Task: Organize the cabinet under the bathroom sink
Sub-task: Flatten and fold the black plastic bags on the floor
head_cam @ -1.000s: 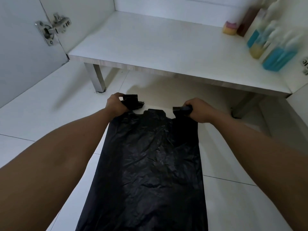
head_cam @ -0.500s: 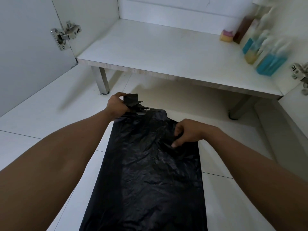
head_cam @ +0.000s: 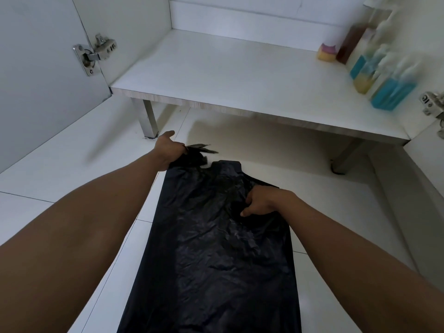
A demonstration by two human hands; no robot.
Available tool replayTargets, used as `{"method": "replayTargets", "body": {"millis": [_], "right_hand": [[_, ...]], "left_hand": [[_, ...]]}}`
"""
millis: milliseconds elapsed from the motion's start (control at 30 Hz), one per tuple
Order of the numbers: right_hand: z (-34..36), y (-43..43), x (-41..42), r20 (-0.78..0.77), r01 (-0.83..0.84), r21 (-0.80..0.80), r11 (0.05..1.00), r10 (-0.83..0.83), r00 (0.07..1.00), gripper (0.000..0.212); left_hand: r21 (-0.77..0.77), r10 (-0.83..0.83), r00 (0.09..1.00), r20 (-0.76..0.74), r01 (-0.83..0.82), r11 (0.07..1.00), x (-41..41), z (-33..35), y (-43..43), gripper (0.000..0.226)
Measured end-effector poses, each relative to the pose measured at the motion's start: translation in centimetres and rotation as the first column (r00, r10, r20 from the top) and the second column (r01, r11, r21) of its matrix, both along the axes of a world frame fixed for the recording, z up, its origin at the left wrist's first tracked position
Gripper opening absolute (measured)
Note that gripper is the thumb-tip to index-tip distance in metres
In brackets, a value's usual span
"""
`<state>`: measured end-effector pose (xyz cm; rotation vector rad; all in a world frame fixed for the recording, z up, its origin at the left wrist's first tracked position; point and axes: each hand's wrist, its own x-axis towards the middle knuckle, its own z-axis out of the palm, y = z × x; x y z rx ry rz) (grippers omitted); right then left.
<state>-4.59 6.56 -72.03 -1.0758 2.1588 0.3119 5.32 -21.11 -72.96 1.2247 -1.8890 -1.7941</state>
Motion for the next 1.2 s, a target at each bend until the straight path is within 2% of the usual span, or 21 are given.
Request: {"method": "replayTargets", "body": {"millis": [133,233,300,400,467,533,600,633,667,733,767,833,1033,1133,1200], "right_hand": [[-0.5,-0.2,-0.2,0.001,0.002,0.012,1.000,-0.002,1.000,0.074],[-0.5,-0.1,-0.2,0.006,0.004,0.011,1.000,-0.004,1.000,0.072],[-0.3,0.0,0.0,0.010,0.007,0.000,1.000,-0.007,1.000,0.070],[0.0,0.1,0.1,0.019,0.008,-0.009,1.000,-0.008,1.000,0.069],[0.2,0.2,0.2,0.030,0.019,-0.012,1.000,-0.019,0.999,0.070],[0.3,0.2,0.3,0.037,0.022,-0.011,1.000,-0.022,0.999,0.071],[0.4,0.2,0.3,0.044,0.037,-0.008,0.999,-0.037,0.998,0.072],[0.5,0.1,0.3,0.048,0.043,-0.006,0.999,-0.042,0.998,0.072],[0.5,0.1,0.3,0.051,0.042,-0.003,0.999,-0.042,0.998,0.071],[0.6,0.1,0.2,0.054,0.033,0.004,0.999,-0.034,0.998,0.068],[0.6,0.0,0.2,0.056,0.030,0.006,1.000,-0.030,0.998,0.067],[0.5,0.0,0.1,0.062,0.033,0.010,0.999,-0.034,0.997,0.066],[-0.3,-0.5,-0.5,0.067,0.056,0.016,0.998,-0.057,0.996,0.067],[-0.6,-0.6,-0.8,0.057,0.033,0.032,0.999,-0.035,0.998,0.065],[-0.7,-0.7,-1.0,0.057,0.017,0.039,0.999,-0.019,0.998,0.062]], "left_hand": [[0.064,0.023,0.989,-0.145,-0.014,0.998,-0.2,1.0,0.2,0.092],[0.064,0.076,0.978,-0.192,-0.065,0.996,-0.6,1.4,0.2,0.086],[0.120,0.063,0.978,-0.199,-0.039,0.992,-0.5,1.4,-0.1,0.088],[0.221,-0.105,0.978,-0.180,0.145,0.964,0.8,1.9,0.1,0.096],[0.228,-0.240,0.957,-0.160,0.272,0.935,1.8,2.4,0.5,0.098],[0.224,-0.393,0.917,-0.073,0.399,0.889,2.8,3.4,1.0,0.099],[0.264,-0.508,0.860,0.039,0.481,0.836,3.4,4.2,1.5,0.080],[0.231,-0.522,0.847,0.097,0.491,0.840,3.5,4.4,1.8,0.069],[0.120,-0.499,0.851,0.164,0.484,0.867,3.5,4.2,1.8,0.061],[-0.226,-0.340,0.899,0.277,0.405,0.886,3.3,3.2,1.7,0.048],[-0.383,-0.237,0.923,0.304,0.346,0.856,3.2,2.4,1.4,0.042],[-0.526,-0.123,0.936,0.331,0.291,0.799,3.0,1.1,0.9,0.031],[-0.476,-0.039,0.860,0.510,0.320,0.819,1.7,-2.2,-0.3,0.043],[-0.435,-0.064,0.746,0.663,0.454,0.778,0.8,-3.5,-0.1,0.061],[-0.464,-0.052,0.727,0.685,0.490,0.738,0.3,-4.2,0.2,0.062]]}}
